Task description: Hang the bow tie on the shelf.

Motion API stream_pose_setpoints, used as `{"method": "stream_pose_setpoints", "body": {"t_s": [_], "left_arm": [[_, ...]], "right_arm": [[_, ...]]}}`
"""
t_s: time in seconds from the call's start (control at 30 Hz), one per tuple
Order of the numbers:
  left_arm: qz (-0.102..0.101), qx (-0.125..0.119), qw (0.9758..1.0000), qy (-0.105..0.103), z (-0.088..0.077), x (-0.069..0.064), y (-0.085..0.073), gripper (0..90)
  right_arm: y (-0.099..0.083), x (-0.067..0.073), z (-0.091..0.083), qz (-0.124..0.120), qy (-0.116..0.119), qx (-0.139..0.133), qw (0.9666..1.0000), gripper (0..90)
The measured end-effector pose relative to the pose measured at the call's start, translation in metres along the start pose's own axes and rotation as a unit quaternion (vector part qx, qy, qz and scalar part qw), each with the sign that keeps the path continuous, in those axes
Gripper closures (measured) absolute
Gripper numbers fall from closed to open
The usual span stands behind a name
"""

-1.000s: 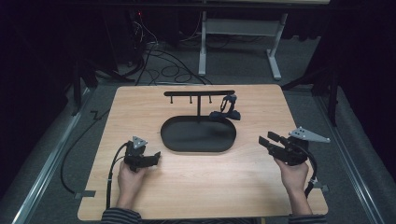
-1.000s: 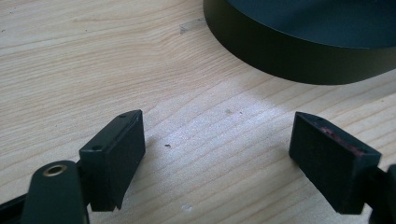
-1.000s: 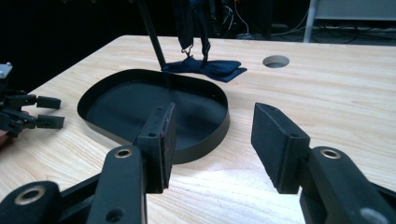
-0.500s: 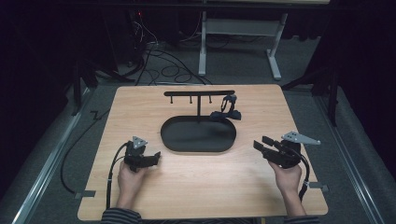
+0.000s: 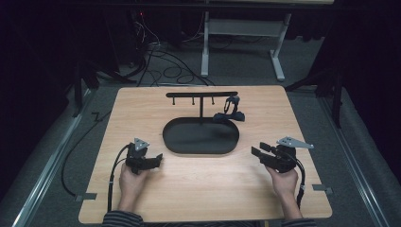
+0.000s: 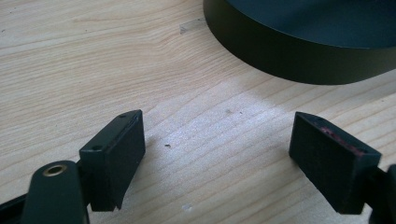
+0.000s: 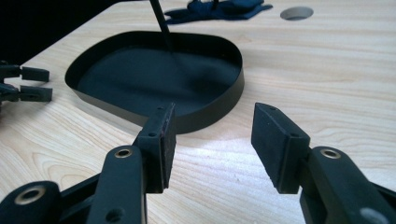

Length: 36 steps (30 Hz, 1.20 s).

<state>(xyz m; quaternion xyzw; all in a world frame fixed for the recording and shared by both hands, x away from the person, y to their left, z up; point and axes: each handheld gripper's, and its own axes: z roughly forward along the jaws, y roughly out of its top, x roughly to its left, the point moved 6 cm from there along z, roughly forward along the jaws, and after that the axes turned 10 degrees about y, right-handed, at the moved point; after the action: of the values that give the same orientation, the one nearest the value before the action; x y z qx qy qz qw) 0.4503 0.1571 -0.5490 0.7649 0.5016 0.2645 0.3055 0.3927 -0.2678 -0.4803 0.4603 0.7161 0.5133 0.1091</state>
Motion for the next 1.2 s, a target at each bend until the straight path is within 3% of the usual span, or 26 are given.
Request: {"method": "stream_pose_setpoints", "body": {"t_s": [0.57,0.9,1.2], "left_arm": [[0.000,0.000,1.0000,0.000,0.000,0.000,0.000,18.9],[0.000,0.000,1.0000,0.000,0.000,0.000,0.000,18.8],[0.000,0.000,1.0000,0.000,0.000,0.000,0.000,18.9]], "right_arm": [[-0.020,-0.006,0.028,-0.012,-0.026,0.048,0.9984,51.3],[-0.028,-0.010,0.040,-0.014,-0.048,0.062,0.9968,52.2],[-0.035,-0.016,0.049,-0.030,-0.078,0.090,0.9924,47.7]]}}
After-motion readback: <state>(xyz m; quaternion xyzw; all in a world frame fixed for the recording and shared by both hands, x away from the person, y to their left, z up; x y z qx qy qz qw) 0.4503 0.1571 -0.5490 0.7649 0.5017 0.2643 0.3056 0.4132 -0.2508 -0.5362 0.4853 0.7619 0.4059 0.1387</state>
